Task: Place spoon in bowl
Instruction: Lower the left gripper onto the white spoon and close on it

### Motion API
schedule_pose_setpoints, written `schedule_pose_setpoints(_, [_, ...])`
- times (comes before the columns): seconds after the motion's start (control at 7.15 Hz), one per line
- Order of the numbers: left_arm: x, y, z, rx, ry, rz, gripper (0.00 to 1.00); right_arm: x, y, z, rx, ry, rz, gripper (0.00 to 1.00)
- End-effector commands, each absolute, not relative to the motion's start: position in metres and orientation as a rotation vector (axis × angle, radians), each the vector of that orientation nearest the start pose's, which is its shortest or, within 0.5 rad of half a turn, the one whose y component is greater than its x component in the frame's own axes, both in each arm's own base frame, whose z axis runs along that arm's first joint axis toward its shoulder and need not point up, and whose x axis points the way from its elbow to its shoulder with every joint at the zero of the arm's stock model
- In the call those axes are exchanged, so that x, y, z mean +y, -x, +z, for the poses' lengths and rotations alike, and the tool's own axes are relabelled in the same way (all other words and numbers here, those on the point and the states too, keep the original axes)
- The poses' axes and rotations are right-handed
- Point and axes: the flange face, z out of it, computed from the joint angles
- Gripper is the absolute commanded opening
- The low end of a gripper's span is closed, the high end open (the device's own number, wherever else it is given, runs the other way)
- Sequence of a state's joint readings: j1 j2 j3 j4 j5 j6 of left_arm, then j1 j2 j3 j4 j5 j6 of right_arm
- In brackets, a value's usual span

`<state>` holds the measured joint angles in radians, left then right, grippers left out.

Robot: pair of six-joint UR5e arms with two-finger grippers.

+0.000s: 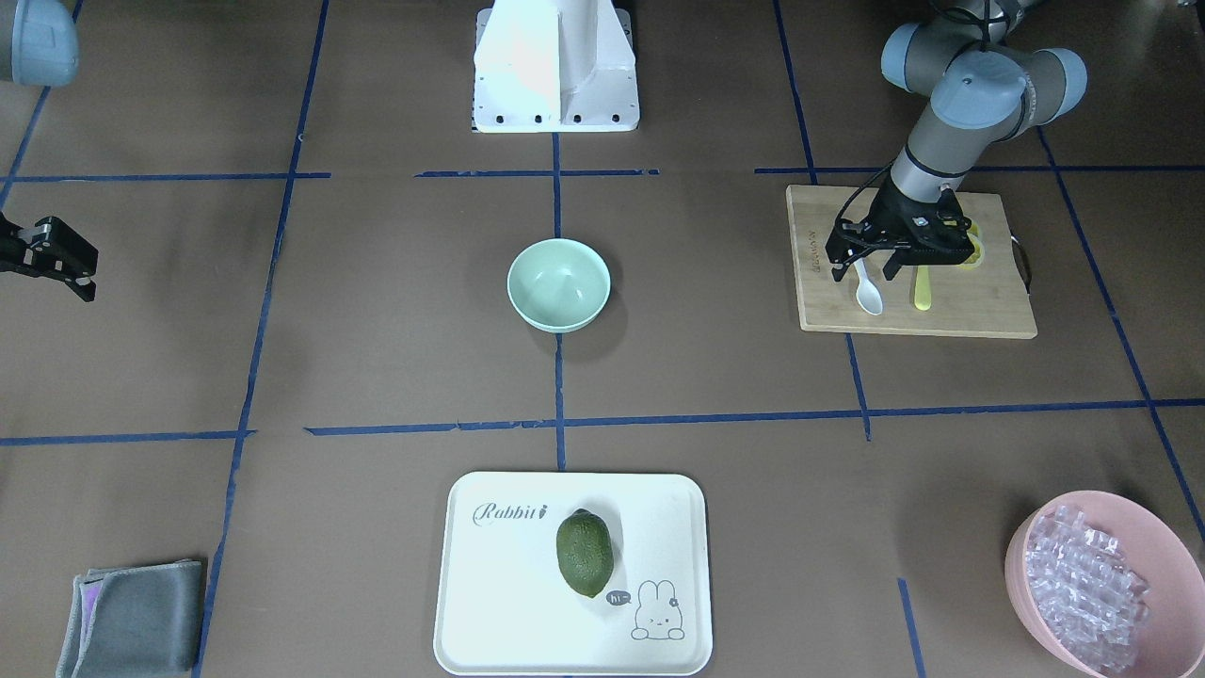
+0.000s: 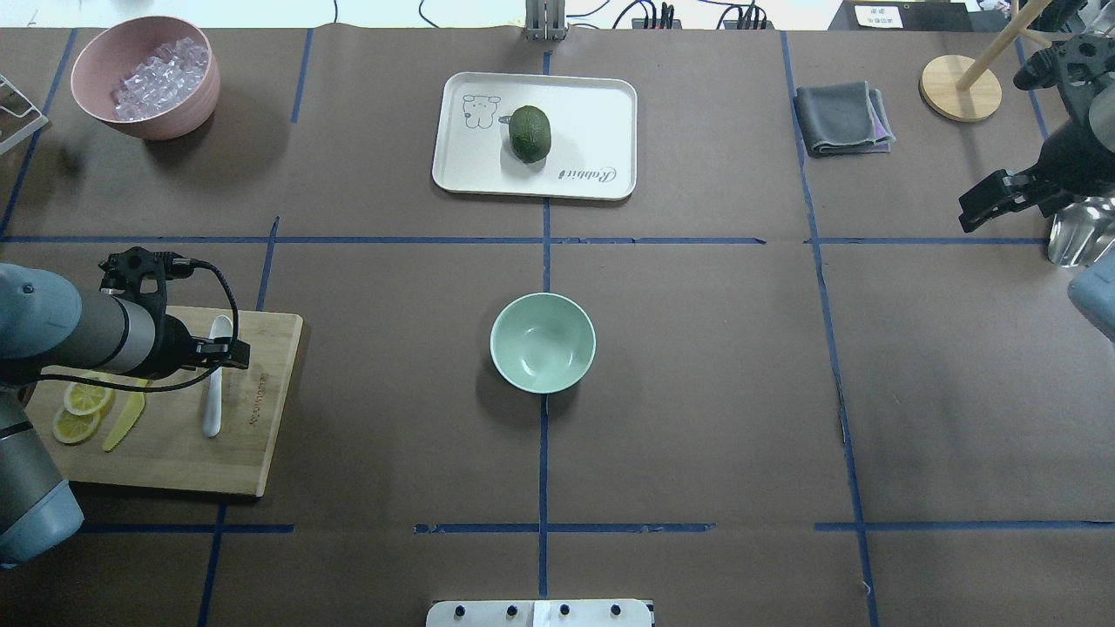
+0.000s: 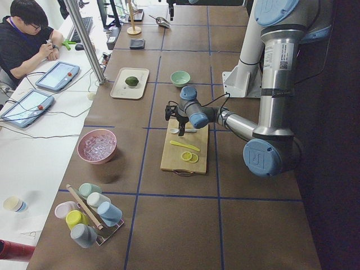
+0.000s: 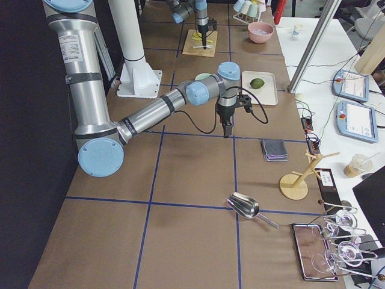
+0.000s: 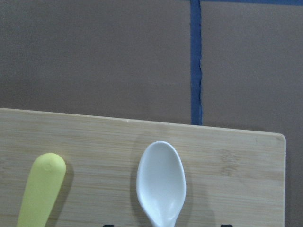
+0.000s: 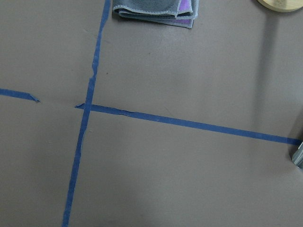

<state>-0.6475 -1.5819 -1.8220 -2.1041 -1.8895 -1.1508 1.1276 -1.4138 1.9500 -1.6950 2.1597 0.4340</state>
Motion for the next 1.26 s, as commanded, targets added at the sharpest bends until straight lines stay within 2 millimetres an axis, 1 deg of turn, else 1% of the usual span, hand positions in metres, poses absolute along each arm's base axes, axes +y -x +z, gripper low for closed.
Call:
schedule_pose_setpoints(0.0, [-0.395, -0.353, 0.482, 0.823, -0.134, -0.09, 0.42, -0.51, 0.156, 0.418, -0.697, -0.114, -0.13, 1.0])
schedule_pose_setpoints(0.14, [-0.395, -0.353, 0.482, 0.823, -0.134, -0.092, 0.25, -0.511, 0.156, 0.417, -0.698, -0.117, -0.131, 1.0])
schedule_pose_setpoints(0.28, [-0.395, -0.352, 0.484, 0.82, -0.133, -0.094, 0.13, -0.509, 0.157, 0.417, -0.71, -0.11, -0.132, 1.0])
schedule_pose_setpoints(0.56, [-0.395, -0.349, 0.483, 0.822, -0.133, -0.096, 0.0, -0.509, 0.156, 0.415, -0.712, -0.112, -0.131, 1.0])
schedule_pose_setpoints(0.7, [-0.394, -0.349, 0.477, 0.805, -0.121, -0.099, 0.0, -0.509, 0.156, 0.415, -0.714, -0.111, -0.131, 1.0])
schedule_pose_setpoints(0.84, [-0.388, -0.345, 0.451, 0.77, -0.096, -0.099, 0.0, -0.509, 0.156, 0.415, -0.714, -0.111, -0.131, 1.0])
schedule_pose_setpoints(0.98, [-0.382, -0.339, 0.411, 0.755, -0.083, -0.098, 0.0, -0.509, 0.156, 0.415, -0.714, -0.111, -0.13, 1.0])
schedule_pose_setpoints(1.12, [-0.391, -0.352, 0.363, 0.769, -0.08, -0.096, 0.0, -0.509, 0.156, 0.416, -0.713, -0.109, -0.129, 1.0])
